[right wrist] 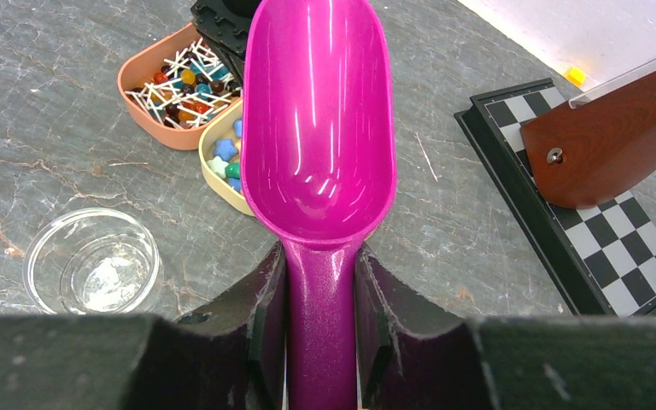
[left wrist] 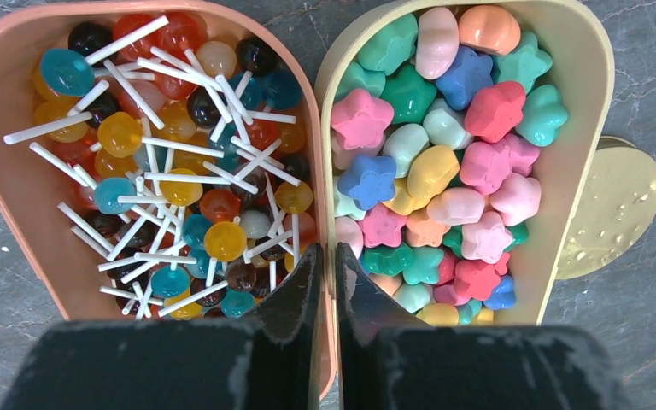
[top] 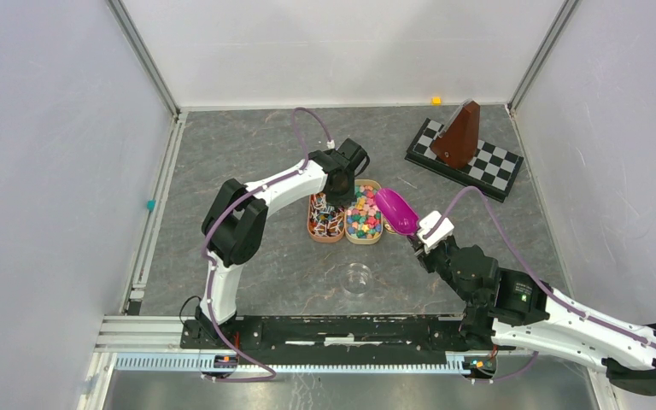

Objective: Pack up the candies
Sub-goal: Adjust the storage box at the center of the board.

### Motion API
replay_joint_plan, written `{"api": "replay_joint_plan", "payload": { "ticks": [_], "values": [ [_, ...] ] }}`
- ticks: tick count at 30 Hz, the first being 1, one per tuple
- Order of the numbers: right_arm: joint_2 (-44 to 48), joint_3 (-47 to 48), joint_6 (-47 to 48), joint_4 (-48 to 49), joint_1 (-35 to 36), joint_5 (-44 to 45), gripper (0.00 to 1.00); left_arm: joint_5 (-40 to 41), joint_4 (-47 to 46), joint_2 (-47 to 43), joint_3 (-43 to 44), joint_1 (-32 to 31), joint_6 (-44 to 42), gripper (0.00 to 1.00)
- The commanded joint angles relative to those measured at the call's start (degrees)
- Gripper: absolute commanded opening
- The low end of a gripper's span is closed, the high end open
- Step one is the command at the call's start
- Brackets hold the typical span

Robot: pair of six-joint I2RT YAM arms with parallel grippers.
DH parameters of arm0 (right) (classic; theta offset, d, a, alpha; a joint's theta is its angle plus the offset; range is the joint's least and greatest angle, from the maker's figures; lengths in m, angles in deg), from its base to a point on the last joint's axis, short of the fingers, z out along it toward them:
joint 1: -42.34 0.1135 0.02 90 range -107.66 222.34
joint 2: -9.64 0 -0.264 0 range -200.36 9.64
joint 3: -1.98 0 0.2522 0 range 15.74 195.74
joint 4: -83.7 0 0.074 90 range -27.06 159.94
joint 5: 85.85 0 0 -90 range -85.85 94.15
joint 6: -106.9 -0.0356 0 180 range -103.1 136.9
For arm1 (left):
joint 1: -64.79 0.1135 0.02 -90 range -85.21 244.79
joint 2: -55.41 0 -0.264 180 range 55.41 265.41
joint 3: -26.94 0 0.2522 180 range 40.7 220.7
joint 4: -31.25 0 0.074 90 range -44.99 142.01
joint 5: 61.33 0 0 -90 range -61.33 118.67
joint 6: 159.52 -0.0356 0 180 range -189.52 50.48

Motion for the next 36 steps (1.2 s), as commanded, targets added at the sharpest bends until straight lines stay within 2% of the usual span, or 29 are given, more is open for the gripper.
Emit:
{"api": "replay_joint_plan", "payload": {
  "ticks": [1,14,26,33,36],
  "values": [
    [0.05,0.75,-0.78,2.62,0.10,-0.48,0.00,2.75,-1.32,-0.57,0.89,0.73,4.56,0.02],
    [0.52,2.08,-2.59,1.04,0.08,-0.33,0.00,4.58,-4.46,-2.59,-2.31,3.65,15.78,0.02],
    [1.62,2.14,-3.22,0.32,0.10,-0.04,0.00,8.60,-2.13,-4.01,-2.38,4.73,26.90,0.02],
    [1.52,2.74,-3.49,-0.74,0.09,0.54,0.00,5.81,-3.47,-3.38,-2.27,4.73,26.99,0.03],
    [1.32,2.70,-3.67,-0.78,0.10,0.42,0.00,5.69,-3.63,-4.31,-2.96,4.73,26.54,0.09]
  ]
}}
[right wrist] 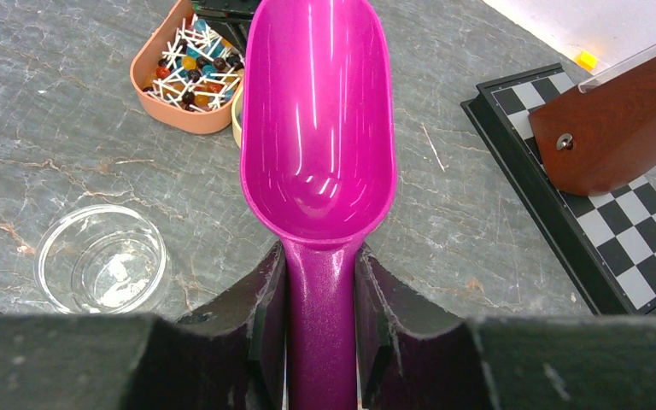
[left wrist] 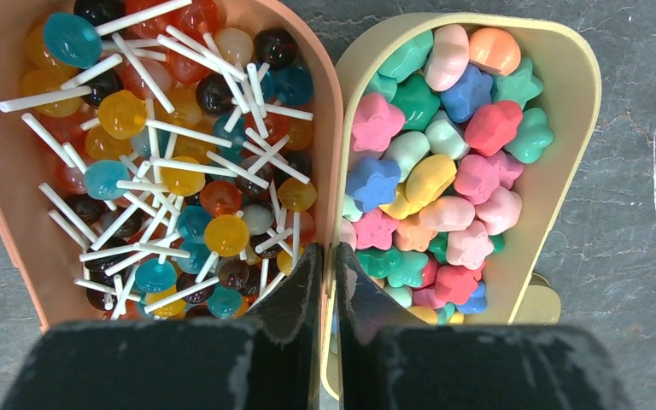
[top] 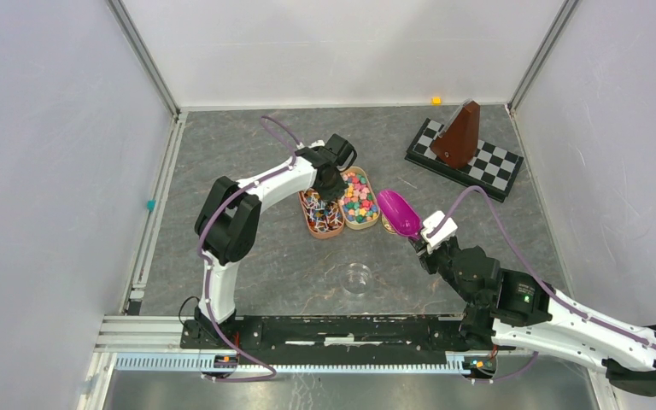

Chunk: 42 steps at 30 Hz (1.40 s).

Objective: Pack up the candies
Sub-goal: Adjust the storage box at the center of the board, then scoop the fake candies from the storage box.

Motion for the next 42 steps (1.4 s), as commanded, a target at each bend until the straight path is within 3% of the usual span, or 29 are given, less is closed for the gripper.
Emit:
{"api": "replay_joint_plan", "payload": {
  "ticks": [1,11,21,28,38,39,42],
  "values": [
    [0.20,2.63,-1.07,0.94,0.13,0.65,0.00,1.27,-1.96,-3.38,-0.71,0.67,2.90,0.12],
    [-2.37,3.49,0.07,1.26,0.10,1.90,0.00,1.67,-1.02,-8.02,-2.08,0.56,-2.57,0.37],
    [-9.09,8.34,0.67,-2.40,0.07,3.39,0.00,0.39,-0.93,-18.64,-6.73,0.57,-12.99,0.62],
    [-17.08,15.52,0.07,-7.93,0.06,2.85,0.00,-0.61,-0.25,-30.64,-12.15,0.56,-23.75,0.80],
    [-30.13,26.36,1.21,-15.22,-3.91,-3.32,0.00,0.21,4.76,-49.94,-16.83,0.58,-37.13,0.94],
    [-31.46,27.17,1.23,-15.96,-4.54,-4.22,0.00,0.80,5.26,-52.06,-17.24,0.58,-38.14,1.00],
    [-35.29,30.23,1.23,-18.28,-6.97,-6.34,0.00,1.35,5.24,-57.51,-19.34,0.58,-40.18,1.00]
  ]
}}
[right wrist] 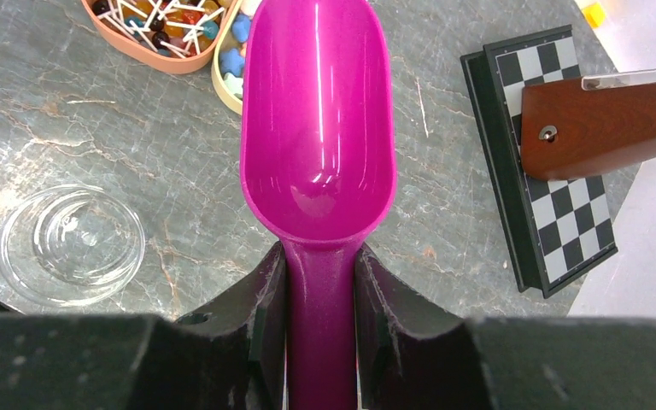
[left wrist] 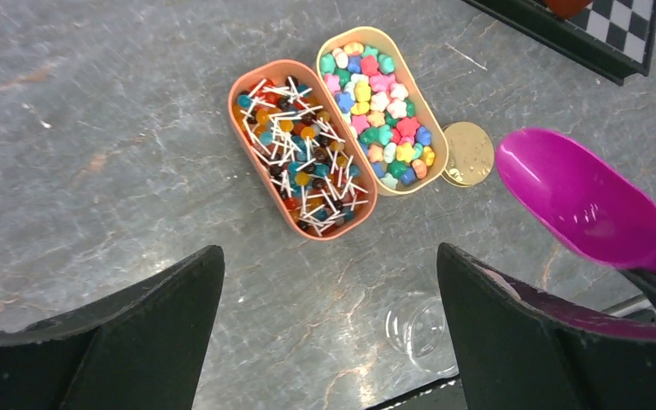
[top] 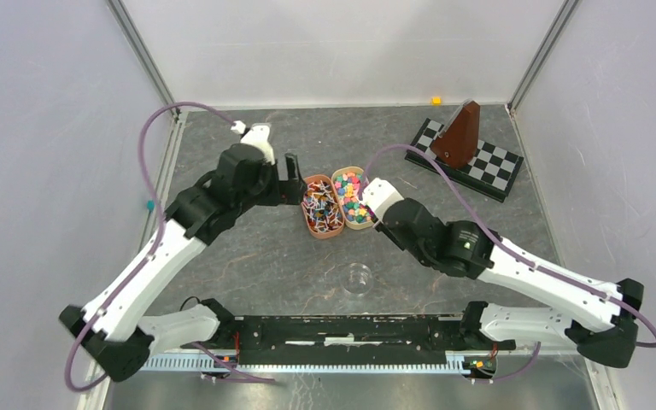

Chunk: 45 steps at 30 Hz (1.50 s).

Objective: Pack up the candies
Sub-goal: Scoop the fake candies from the storage box.

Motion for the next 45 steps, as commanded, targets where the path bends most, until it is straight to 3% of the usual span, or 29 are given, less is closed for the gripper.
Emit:
{"api": "replay_joint_plan", "payload": {
  "ticks": [1,14,22,45],
  "values": [
    [-4.73,6.24,0.43,-4.06,-3.45,-4.39,0.00,1.98,1.51,-8.07,-3.05,0.19,-8.05,1.00],
    [-18.37,17.28,0.08,-16.13,-9.99,-8.18,0.00,-7.06,-4.08,-27.22,-16.06,0.20,-12.71,1.00],
    [-25.82,22.40,-0.55,-21.53,-11.46,-7.49,0.00,-12.61,-7.58,-35.06,-22.97,0.18,-7.44,1.00],
    [-43.63,31.29,0.55,-25.34,-12.67,-7.64,0.00,-13.08,-4.51,-36.50,-26.60,0.19,-7.36,1.00]
  ]
}}
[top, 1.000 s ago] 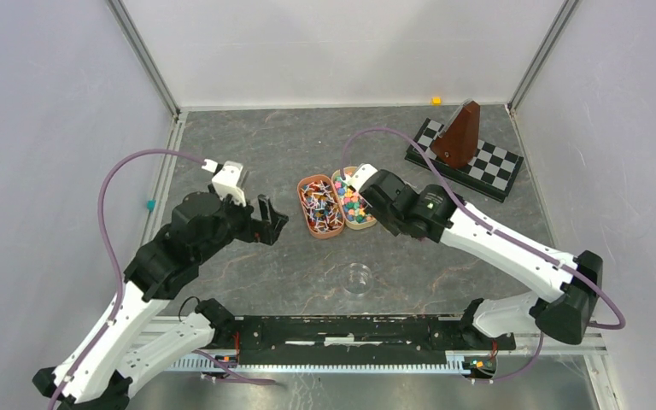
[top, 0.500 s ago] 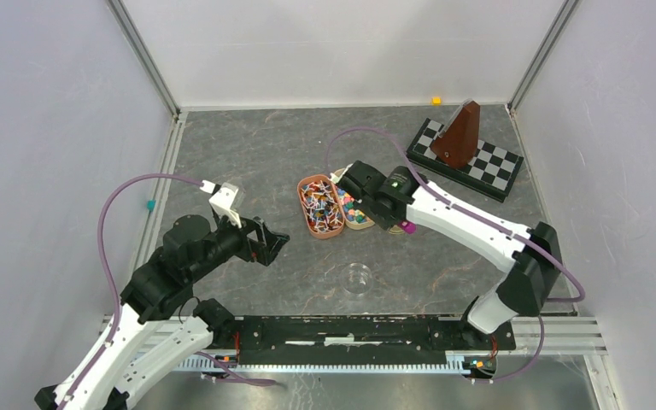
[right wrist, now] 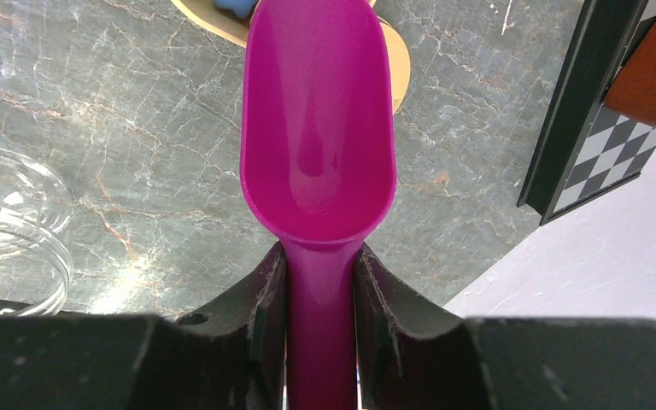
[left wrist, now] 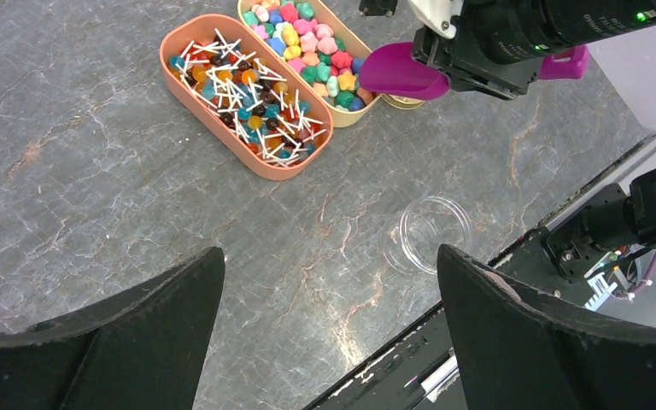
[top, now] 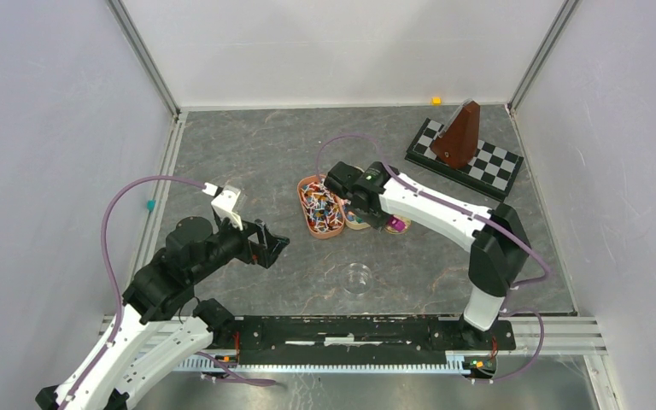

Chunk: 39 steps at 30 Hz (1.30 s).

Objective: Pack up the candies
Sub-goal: Scoop the fake candies from the storage box.

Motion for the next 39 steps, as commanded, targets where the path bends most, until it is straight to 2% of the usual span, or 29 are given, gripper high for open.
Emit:
{"api": "replay_joint_plan", "payload": {
  "ticks": [1,27,39],
  "values": [
    [-1.58,3.99,0.50,-1.26,-0.38,0.61,0.00,-0.44,-0.87,0.16,-0.17,0.19,1.41,1.00],
    [-15.48,13.47,4.66,-0.54,-0.58,-2.18,0.00,-0.36,-0.62,-1.68,-0.55,0.17,1.76,1.00],
    [-17.30,10.13,3.93,8.04,-1.19,-4.48,0.00,0.12,-0.48,-1.31,-0.62,0.17,1.93,1.00]
  ]
}}
